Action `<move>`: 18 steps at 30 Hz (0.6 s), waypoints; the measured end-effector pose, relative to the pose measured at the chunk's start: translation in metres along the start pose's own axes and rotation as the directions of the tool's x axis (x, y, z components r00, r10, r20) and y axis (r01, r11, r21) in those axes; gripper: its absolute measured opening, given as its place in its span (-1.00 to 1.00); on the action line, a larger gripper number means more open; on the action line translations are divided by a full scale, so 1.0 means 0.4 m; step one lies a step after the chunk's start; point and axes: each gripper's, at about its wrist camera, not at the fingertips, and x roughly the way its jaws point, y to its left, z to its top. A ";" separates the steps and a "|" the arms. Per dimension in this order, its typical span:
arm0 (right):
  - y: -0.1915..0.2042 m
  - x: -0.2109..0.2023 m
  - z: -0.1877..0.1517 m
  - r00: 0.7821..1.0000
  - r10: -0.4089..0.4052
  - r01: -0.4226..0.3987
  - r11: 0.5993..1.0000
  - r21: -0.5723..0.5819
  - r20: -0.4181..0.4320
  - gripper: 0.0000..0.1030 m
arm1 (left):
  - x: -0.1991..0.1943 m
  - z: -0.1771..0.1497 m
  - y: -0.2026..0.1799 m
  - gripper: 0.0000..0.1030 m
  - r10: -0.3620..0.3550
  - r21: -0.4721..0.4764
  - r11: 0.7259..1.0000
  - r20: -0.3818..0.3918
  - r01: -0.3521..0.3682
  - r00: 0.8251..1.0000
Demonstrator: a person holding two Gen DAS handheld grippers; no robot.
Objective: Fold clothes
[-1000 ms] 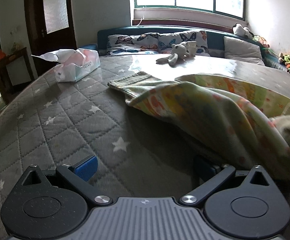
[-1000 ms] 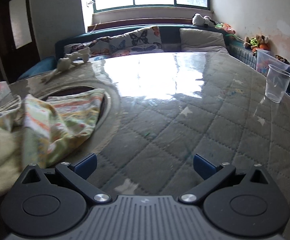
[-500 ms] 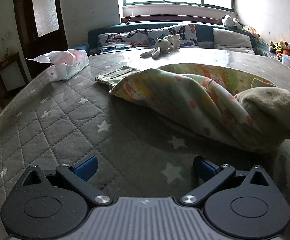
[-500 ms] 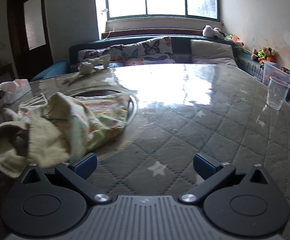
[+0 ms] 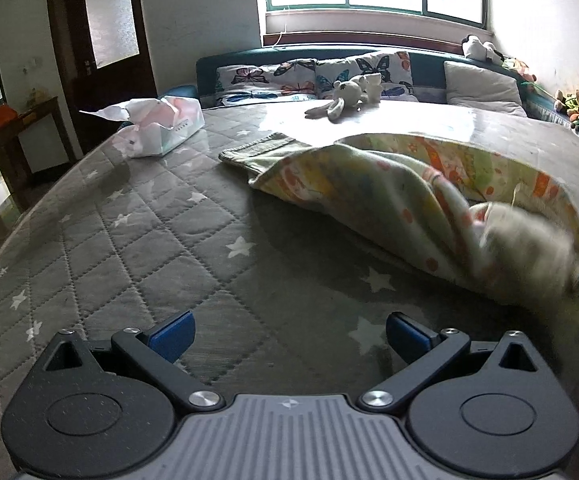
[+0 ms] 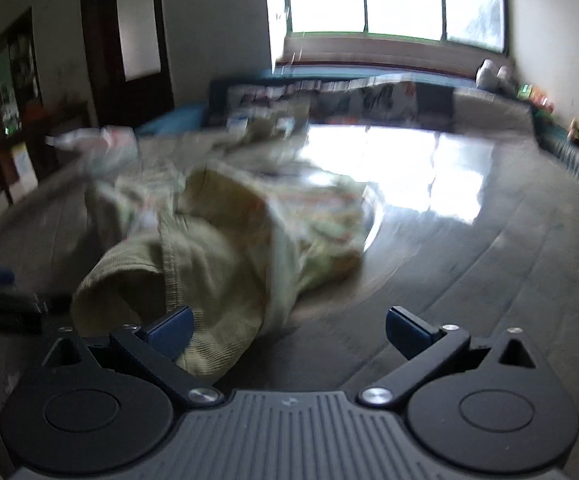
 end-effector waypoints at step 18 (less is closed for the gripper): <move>0.047 -0.039 -0.021 1.000 0.018 -0.019 0.992 -0.125 -0.008 1.00 | -0.033 0.005 -0.030 1.00 -0.018 0.017 1.000 -0.010 0.018 1.000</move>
